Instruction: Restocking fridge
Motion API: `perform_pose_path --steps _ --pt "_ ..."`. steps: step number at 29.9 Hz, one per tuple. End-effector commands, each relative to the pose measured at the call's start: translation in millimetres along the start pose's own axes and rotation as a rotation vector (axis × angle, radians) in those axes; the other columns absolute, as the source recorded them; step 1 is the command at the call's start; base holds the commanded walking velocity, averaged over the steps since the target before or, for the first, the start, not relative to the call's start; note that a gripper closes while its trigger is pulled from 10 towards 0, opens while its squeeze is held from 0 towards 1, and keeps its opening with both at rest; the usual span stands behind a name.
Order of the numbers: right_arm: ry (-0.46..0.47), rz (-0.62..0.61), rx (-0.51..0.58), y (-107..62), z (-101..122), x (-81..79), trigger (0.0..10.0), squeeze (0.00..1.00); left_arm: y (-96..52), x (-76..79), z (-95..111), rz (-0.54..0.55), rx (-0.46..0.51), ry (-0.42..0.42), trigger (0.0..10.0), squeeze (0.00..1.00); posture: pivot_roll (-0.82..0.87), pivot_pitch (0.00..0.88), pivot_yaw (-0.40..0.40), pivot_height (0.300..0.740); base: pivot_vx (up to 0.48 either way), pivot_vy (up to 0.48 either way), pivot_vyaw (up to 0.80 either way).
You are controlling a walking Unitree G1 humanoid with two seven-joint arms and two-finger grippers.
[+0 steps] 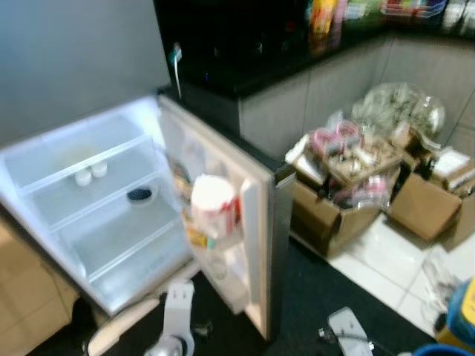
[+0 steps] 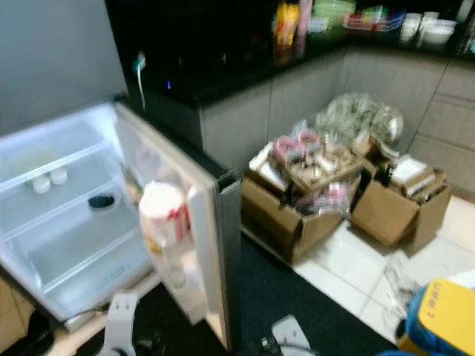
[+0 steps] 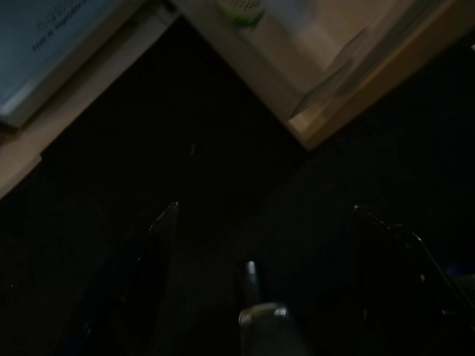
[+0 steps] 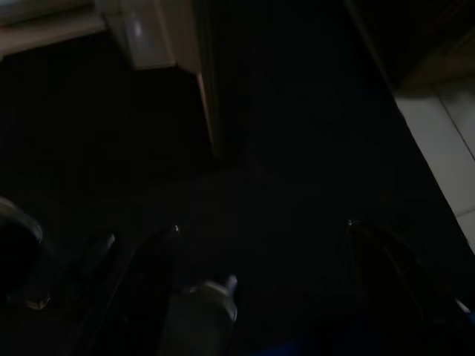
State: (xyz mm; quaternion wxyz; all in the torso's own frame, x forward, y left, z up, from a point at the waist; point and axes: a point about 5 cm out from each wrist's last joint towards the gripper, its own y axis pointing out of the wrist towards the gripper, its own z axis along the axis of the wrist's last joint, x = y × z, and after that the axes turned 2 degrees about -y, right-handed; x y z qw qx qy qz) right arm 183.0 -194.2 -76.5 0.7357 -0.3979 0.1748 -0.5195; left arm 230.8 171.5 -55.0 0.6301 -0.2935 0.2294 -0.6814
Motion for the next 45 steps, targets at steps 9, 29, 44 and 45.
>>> perform_pose_path --steps 9,29,44,45 --pt "-0.007 0.034 0.04 1.9 6 -8.6 10.0 0.0 -0.9 -2.4 0 0.008 0.013 -0.008 10.0 0.0 -0.12 0.062 0.052 0.74 0.0 0.0 0.0" --pt "-0.039 -0.101 0.244 16.9 128 38.2 10.0 0.0 -15.8 -40.7 -21 0.193 -0.032 0.037 10.0 0.0 -0.08 0.077 0.056 0.74 0.0 0.0 0.0" --pt "-0.043 -0.125 0.428 13.1 230 15.1 10.0 0.0 -22.8 -46.5 -39 0.201 -0.099 0.075 10.0 0.0 -0.08 0.074 0.059 0.74 0.0 0.0 0.0" --pt "0.06 -0.11 0.455 11.7 239 11.7 10.0 0.0 -24.1 -48.1 -42 0.205 -0.108 0.073 10.0 0.0 -0.08 0.074 0.057 0.74 0.0 0.0 0.0"
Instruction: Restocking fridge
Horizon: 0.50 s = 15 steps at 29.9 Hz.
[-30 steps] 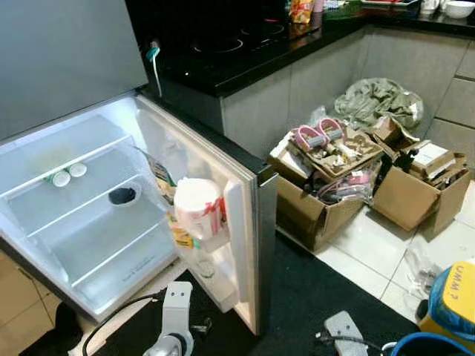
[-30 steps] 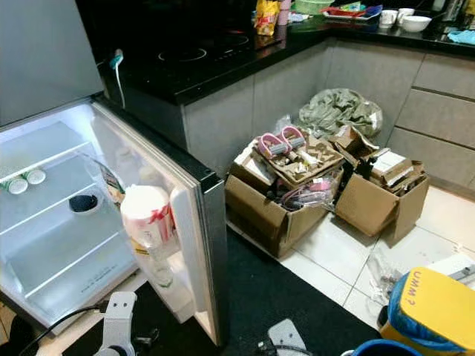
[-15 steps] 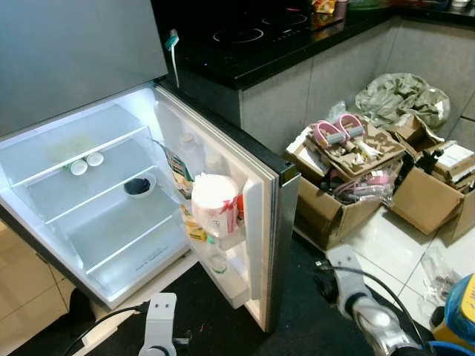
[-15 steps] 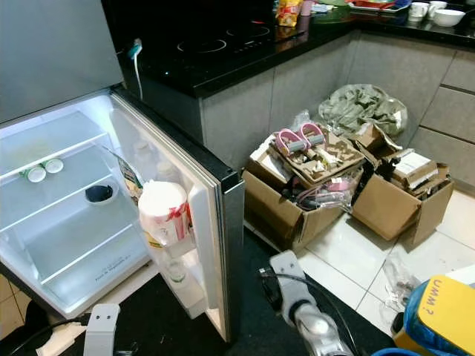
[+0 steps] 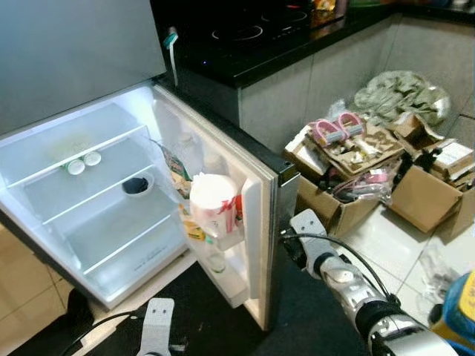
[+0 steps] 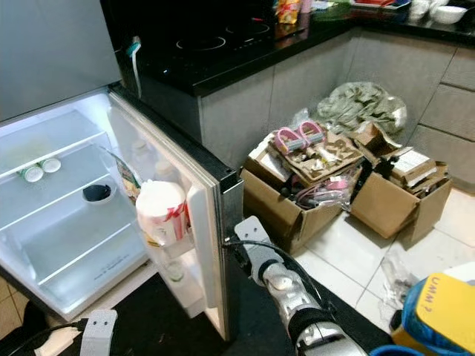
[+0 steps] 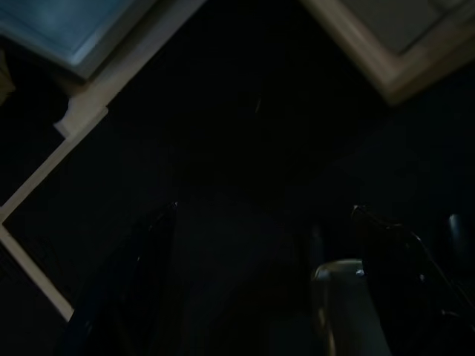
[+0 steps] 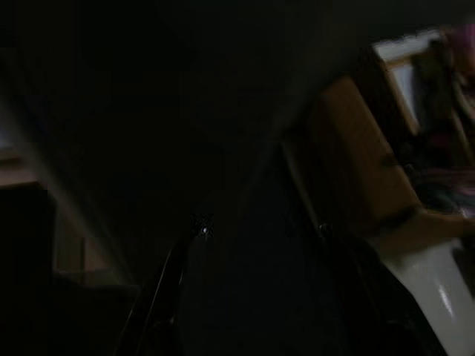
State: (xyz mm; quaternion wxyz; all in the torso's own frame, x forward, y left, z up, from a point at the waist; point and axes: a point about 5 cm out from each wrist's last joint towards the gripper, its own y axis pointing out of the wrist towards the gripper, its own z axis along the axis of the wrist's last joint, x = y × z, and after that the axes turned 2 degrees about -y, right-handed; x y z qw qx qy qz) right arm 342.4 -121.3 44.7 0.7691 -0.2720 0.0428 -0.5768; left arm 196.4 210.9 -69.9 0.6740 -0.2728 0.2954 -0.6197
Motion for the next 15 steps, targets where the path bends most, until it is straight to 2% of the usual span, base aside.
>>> perform_pose_path --steps 1,2,3,5,6,8,10,12,13,14,15 --pt "0.092 -0.018 0.079 4.4 28 -4.1 10.0 0.0 -3.0 -8.7 -10 0.019 -0.04 0.021 10.0 0.0 -0.08 0.074 0.057 0.74 0.0 0.0 0.0" --pt "0.185 -0.002 0.089 5.8 35 -8.8 10.0 0.0 -3.7 -10.1 -12 0.022 -0.047 0.019 10.0 0.0 -0.08 0.072 0.054 0.74 0.0 0.0 0.0" --pt "0.185 -0.002 0.089 5.8 35 -8.8 10.0 0.0 -3.7 -10.1 -12 0.022 -0.047 0.019 10.0 0.0 -0.08 0.072 0.054 0.74 0.0 0.0 0.0" --pt "0.291 0.104 0.118 7.5 50 -26.9 10.0 0.0 -5.0 -12.7 -16 0.026 -0.058 0.017 10.0 0.0 -0.07 0.071 0.054 0.74 0.0 0.0 0.0" --pt "0.291 0.104 0.118 7.5 50 -26.9 10.0 0.0 -5.0 -12.7 -16 0.026 -0.058 0.017 10.0 0.0 -0.07 0.071 0.054 0.74 0.0 0.0 0.0" --pt "0.299 0.303 0.158 6.0 70 -56.1 10.0 0.0 -6.3 -15.1 -20 0.028 -0.072 0.017 10.0 0.0 -0.07 0.071 0.055 0.74 0.0 0.0 0.0" --pt "0.234 0.548 0.195 -2.2 93 -93.6 10.0 0.0 -8.1 -17.0 -26 0.028 -0.096 0.025 10.0 0.0 -0.08 0.07 0.06 0.74 0.0 0.0 0.0" --pt "0.224 0.832 0.244 -23.0 122 -131.5 10.0 0.0 -10.2 -18.0 -32 0.025 -0.12 0.043 10.0 0.0 -0.08 0.069 0.06 0.74 0.0 0.0 0.0" --pt "0.224 0.832 0.244 -23.0 122 -131.5 10.0 0.0 -10.2 -18.0 -32 0.025 -0.12 0.043 10.0 0.0 -0.08 0.069 0.06 0.74 0.0 0.0 0.0" --pt "0.236 0.933 0.265 -33.3 132 -142.8 10.0 0.0 -10.9 -18.2 -34 0.024 -0.127 0.049 10.0 0.0 -0.08 0.069 0.06 0.74 0.0 0.0 0.0" --pt "0.303 1.085 0.322 -53.9 153 -154.4 10.0 0.0 -12.0 -18.7 -37 0.024 -0.136 0.052 10.0 0.0 -0.07 0.071 0.058 0.74 0.0 0.0 0.0"
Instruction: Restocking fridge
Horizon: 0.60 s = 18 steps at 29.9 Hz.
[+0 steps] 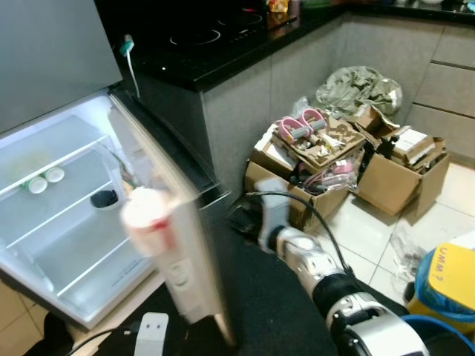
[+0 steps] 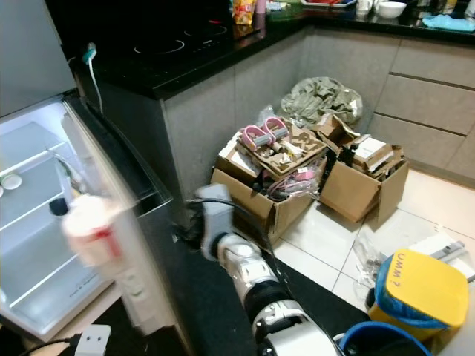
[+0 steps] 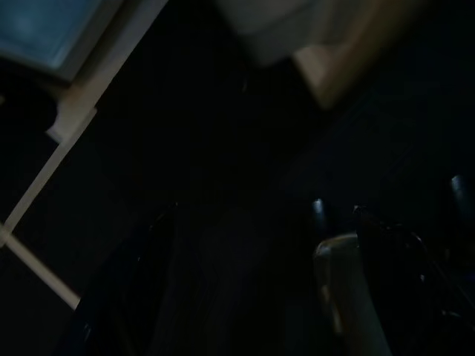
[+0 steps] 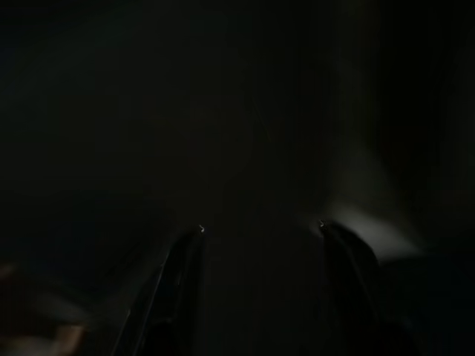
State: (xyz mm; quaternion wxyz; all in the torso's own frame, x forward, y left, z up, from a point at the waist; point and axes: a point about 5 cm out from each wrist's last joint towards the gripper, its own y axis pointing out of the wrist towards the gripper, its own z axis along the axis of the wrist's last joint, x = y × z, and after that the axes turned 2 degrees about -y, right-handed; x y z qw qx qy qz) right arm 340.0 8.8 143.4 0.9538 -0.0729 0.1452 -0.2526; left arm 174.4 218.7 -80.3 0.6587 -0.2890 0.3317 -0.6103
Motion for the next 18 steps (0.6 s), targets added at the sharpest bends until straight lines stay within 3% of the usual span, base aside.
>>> perform_pose_path --steps 1,3,5,6,8,9,10,11,12,13,14,16,17,18 --pt "0.111 0.267 0.07 27.9 9 -63.7 10.0 0.0 -4.2 -9.8 -15 0.02 -0.056 0.019 10.0 0.0 -0.07 0.071 0.058 0.74 0.0 0.0 0.0" --pt "0.286 0.601 0.298 8.8 64 -108.5 10.0 0.0 -6.0 -11.0 -21 0.022 -0.071 0.018 10.0 0.0 -0.07 0.073 0.054 0.74 0.0 0.0 0.0" --pt "0.286 0.601 0.298 8.8 64 -108.5 10.0 0.0 -6.0 -11.0 -21 0.022 -0.071 0.018 10.0 0.0 -0.07 0.073 0.054 0.74 0.0 0.0 0.0" --pt "0.347 0.706 0.406 -5.1 87 -116.1 10.0 0.0 -6.8 -12.0 -24 0.024 -0.079 0.019 10.0 0.0 -0.07 0.073 0.054 0.74 0.0 0.0 0.0" --pt "0.385 0.69 0.466 -9.9 97 -107.6 10.0 0.0 -7.4 -13.0 -25 0.025 -0.083 0.019 10.0 0.0 -0.07 0.077 0.055 0.74 0.0 0.0 0.0" --pt "0.378 0.536 0.461 -4.3 89 -82.7 10.0 0.0 -7.5 -13.0 -26 0.025 -0.088 0.023 10.0 0.0 -0.07 0.077 0.055 0.74 0.0 0.0 0.0" --pt "0.378 0.536 0.461 -4.3 89 -82.7 10.0 0.0 -7.5 -13.0 -26 0.025 -0.088 0.023 10.0 0.0 -0.07 0.077 0.055 0.74 0.0 0.0 0.0" --pt "0.348 0.378 0.413 -0.8 73 -58.1 10.0 0.0 -7.4 -11.9 -26 0.023 -0.091 0.026 10.0 0.0 -0.07 0.077 0.055 0.74 0.0 0.0 0.0" --pt "0.348 0.378 0.413 -0.8 73 -58.1 10.0 0.0 -7.4 -11.9 -26 0.023 -0.091 0.026 10.0 0.0 -0.07 0.077 0.055 0.74 0.0 0.0 0.0" --pt "0.317 0.215 0.348 0.0 54 -34.1 10.0 0.0 -6.7 -9.1 -25 0.019 -0.092 0.03 10.0 0.0 -0.07 0.078 0.063 0.74 0.0 0.0 0.0" --pt "0.317 0.215 0.348 0.0 54 -34.1 10.0 0.0 -6.7 -9.1 -25 0.019 -0.092 0.03 10.0 0.0 -0.07 0.078 0.063 0.74 0.0 0.0 0.0" --pt "0.285 0.015 0.256 -9.3 26 -4.1 10.0 0.0 -5.1 -1.5 -24 0.011 -0.091 0.035 10.0 0.0 -0.07 0.078 0.063 0.74 0.0 0.0 0.0" --pt "0.285 0.015 0.256 -9.3 26 -4.1 10.0 0.0 -5.1 -1.5 -24 0.011 -0.091 0.035 10.0 0.0 -0.07 0.078 0.063 0.74 0.0 0.0 0.0" --pt "0.262 -0.081 0.214 -16.2 12 10.0 10.0 0.0 -4.2 4.4 -23 0.004 -0.089 0.037 10.0 0.0 -0.08 0.073 0.064 0.74 0.0 0.0 0.0"
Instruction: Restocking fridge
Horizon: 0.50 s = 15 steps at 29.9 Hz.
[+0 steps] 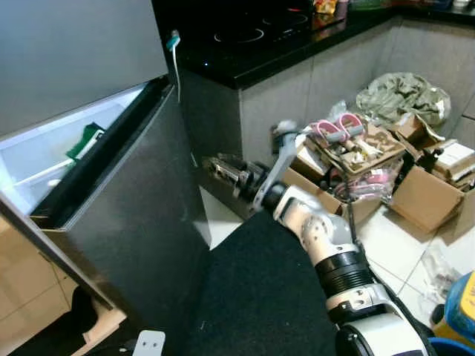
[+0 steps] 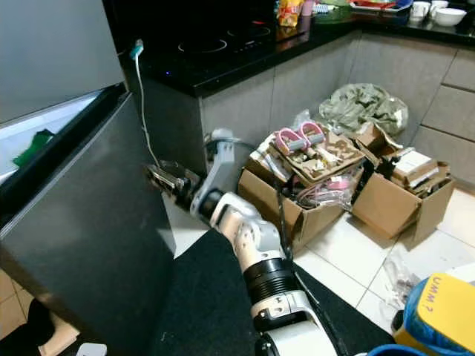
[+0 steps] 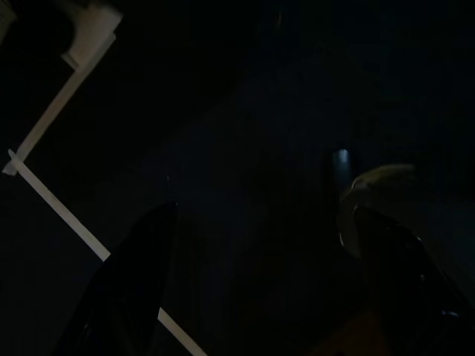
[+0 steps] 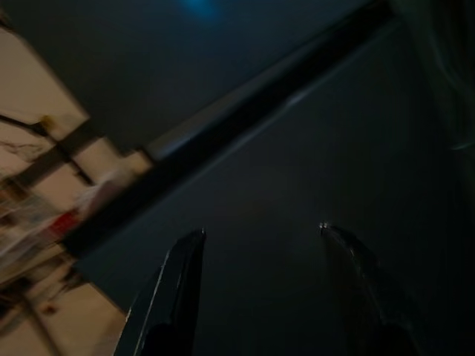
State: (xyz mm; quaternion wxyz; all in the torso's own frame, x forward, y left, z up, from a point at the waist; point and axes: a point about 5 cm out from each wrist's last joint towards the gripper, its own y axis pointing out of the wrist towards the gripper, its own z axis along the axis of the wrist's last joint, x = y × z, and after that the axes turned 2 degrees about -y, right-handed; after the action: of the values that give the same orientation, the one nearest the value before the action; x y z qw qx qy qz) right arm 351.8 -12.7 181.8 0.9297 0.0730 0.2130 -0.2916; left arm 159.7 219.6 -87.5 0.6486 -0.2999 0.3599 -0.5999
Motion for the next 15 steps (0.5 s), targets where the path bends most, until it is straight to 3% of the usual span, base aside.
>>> perform_pose_path --steps 1,2,5,6,7,8,9,10,12,13,15 --pt "-0.021 -0.172 -0.084 -16.5 -38 23.3 10.0 0.0 0.1 13.4 -6 -0.015 -0.023 0.014 10.0 0.0 -0.08 0.073 0.064 0.74 0.0 0.0 0.0" --pt "-0.021 -0.172 -0.084 -16.5 -38 23.3 10.0 0.0 0.1 13.4 -6 -0.015 -0.023 0.014 10.0 0.0 -0.08 0.073 0.064 0.74 0.0 0.0 0.0" --pt "-0.193 -0.515 -0.301 -69.7 -86 73.8 10.0 0.0 -0.5 39.2 -10 -0.057 -0.02 0.012 10.0 0.0 -0.08 0.062 0.062 0.74 0.0 0.0 0.0" --pt "-0.245 -0.625 -0.393 -94.9 -108 88.2 10.0 0.0 -1.4 47.6 -12 -0.07 -0.025 0.012 10.0 0.0 -0.07 0.054 0.062 0.74 0.0 0.0 0.0" --pt "-0.245 -0.625 -0.393 -94.9 -108 88.2 10.0 0.0 -1.4 47.6 -12 -0.07 -0.025 0.012 10.0 0.0 -0.07 0.054 0.062 0.74 0.0 0.0 0.0" --pt "-0.273 -0.716 -0.47 -121.6 -130 98.7 10.0 0.0 -2.2 54.3 -14 -0.077 -0.023 0.024 10.0 0.0 -0.07 0.048 0.063 0.74 0.0 0.0 0.0" --pt "-0.273 -0.716 -0.47 -121.6 -130 98.7 10.0 0.0 -2.2 54.3 -14 -0.077 -0.023 0.024 10.0 0.0 -0.07 0.048 0.063 0.74 0.0 0.0 0.0" --pt "-0.287 -0.779 -0.537 -145.8 -150 104.2 10.0 0.0 -2.7 59.1 -15 -0.082 -0.023 0.039 10.0 0.0 -0.07 0.045 0.064 0.74 0.0 0.0 0.0" --pt "-0.22 -0.88 -0.669 -197.3 -195 104.0 10.0 0.0 -2.6 66.1 -12 -0.097 -0.003 0.034 10.0 0.0 -0.07 0.037 0.067 0.74 0.0 0.0 0.0" --pt "-0.22 -0.88 -0.669 -197.3 -195 104.0 10.0 0.0 -2.6 66.1 -12 -0.097 -0.003 0.034 10.0 0.0 -0.07 0.037 0.067 0.74 0.0 0.0 0.0" --pt "-0.157 -0.918 -0.765 -236.8 -229 92.6 10.0 0.0 -1.2 72.6 -2 -0.112 0.029 0.023 10.0 0.0 -0.08 0.033 0.075 0.74 0.0 0.0 0.4"
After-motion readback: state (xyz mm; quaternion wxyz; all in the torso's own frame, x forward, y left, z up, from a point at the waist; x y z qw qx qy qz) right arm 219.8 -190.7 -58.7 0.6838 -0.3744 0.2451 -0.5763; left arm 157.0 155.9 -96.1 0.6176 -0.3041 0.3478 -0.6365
